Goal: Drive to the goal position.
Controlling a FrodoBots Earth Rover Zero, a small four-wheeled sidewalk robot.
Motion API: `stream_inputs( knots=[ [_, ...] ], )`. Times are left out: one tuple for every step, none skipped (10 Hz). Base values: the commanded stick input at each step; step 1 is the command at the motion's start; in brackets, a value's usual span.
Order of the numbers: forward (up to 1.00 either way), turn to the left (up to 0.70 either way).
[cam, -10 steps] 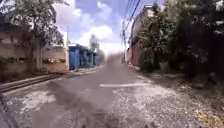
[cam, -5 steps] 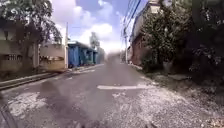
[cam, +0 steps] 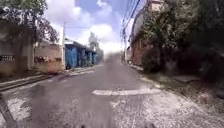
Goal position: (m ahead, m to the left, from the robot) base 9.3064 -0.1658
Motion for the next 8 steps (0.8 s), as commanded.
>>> stream_inputs(
  knots=[
    [0.7,0.0],
    [0.7,0.0],
    [0.7,0.0],
    [0.7,0.0],
    [0.7,0.0],
    [0.7,0.0],
    [0.7,0.0],
    [0.7,0.0]
  ],
)
